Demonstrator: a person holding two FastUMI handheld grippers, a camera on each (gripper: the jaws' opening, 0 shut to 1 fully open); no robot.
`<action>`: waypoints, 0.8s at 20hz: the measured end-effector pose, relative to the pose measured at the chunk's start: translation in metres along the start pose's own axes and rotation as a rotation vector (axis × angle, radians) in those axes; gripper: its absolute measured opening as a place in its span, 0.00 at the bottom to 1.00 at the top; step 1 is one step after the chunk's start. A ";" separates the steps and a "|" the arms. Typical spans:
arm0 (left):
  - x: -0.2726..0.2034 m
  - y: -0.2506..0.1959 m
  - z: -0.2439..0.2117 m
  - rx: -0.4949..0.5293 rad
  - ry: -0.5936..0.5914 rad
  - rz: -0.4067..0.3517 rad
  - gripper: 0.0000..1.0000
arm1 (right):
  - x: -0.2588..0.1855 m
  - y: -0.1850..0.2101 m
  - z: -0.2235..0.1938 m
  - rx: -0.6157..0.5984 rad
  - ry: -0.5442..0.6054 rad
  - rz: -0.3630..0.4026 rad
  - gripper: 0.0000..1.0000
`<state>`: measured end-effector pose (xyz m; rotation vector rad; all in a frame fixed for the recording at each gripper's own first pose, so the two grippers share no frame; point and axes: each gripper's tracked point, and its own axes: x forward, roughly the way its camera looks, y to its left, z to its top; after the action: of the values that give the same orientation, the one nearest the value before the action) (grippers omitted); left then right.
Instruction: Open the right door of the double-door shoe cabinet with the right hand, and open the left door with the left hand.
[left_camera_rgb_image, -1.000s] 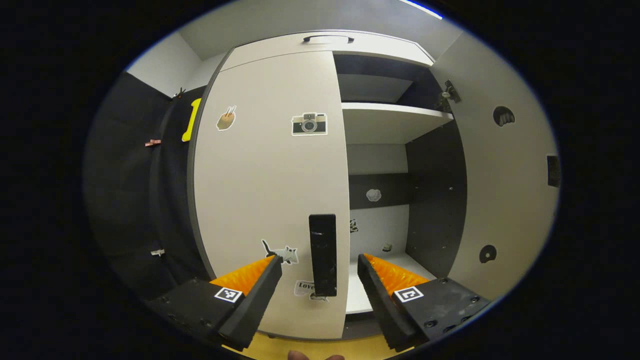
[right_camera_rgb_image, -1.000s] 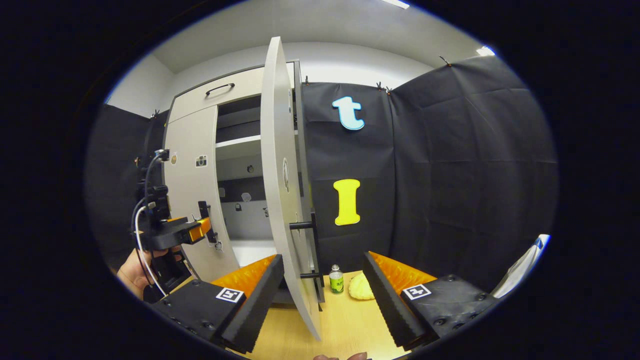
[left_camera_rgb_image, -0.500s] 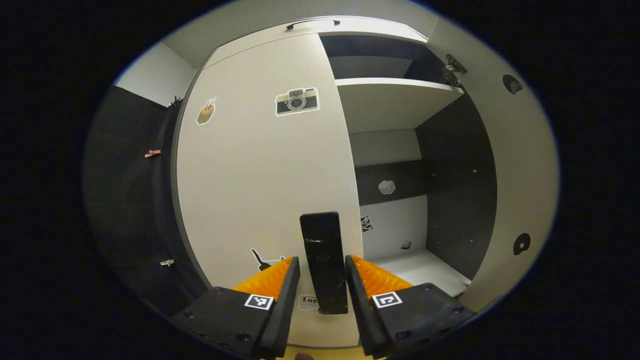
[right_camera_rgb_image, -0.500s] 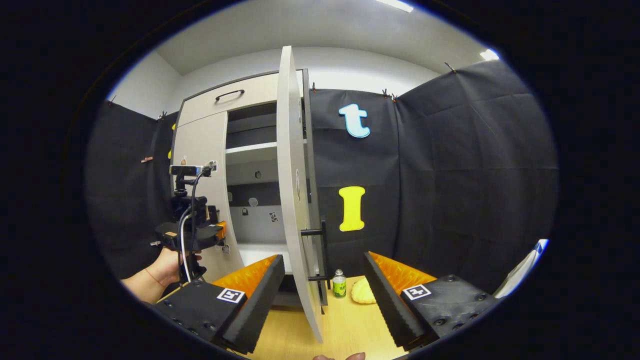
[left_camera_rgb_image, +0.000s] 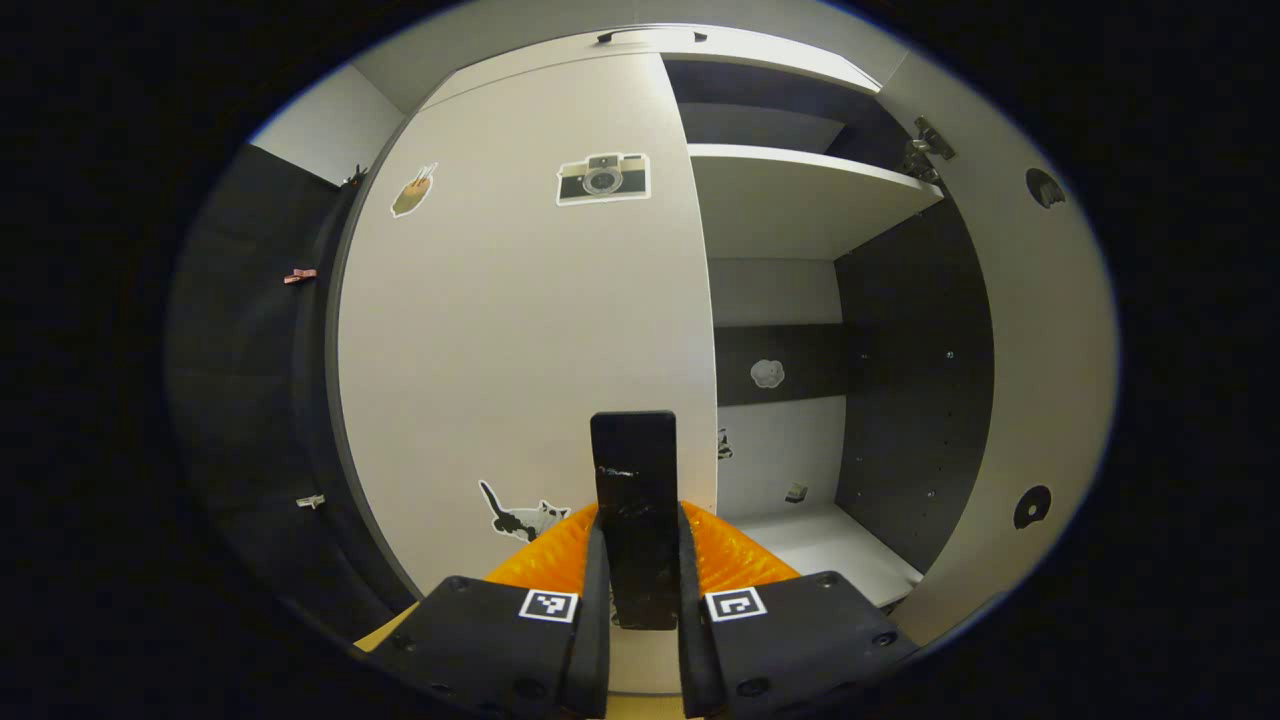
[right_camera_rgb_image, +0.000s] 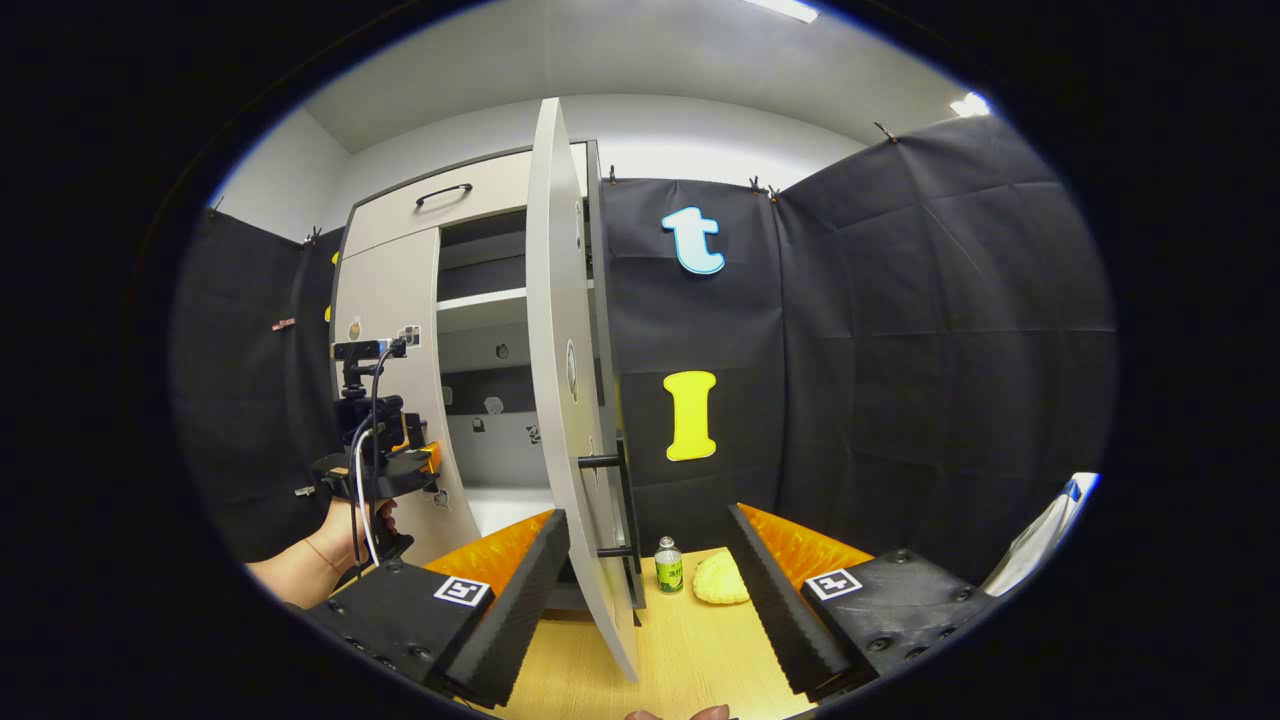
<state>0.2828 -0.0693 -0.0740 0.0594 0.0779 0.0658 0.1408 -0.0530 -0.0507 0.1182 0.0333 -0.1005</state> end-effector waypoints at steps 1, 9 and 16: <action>0.000 -0.001 -0.001 -0.009 0.008 -0.008 0.31 | -0.001 0.001 0.002 -0.001 -0.004 0.002 0.98; -0.057 0.018 -0.002 -0.029 -0.007 -0.091 0.22 | -0.006 0.012 0.007 -0.015 -0.029 0.027 0.98; -0.115 0.054 -0.009 -0.033 0.011 -0.158 0.21 | -0.010 0.037 0.011 -0.012 -0.052 0.073 0.98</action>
<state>0.1639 -0.0225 -0.0710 0.0195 0.0921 -0.0909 0.1349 -0.0170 -0.0354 0.1050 -0.0222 -0.0309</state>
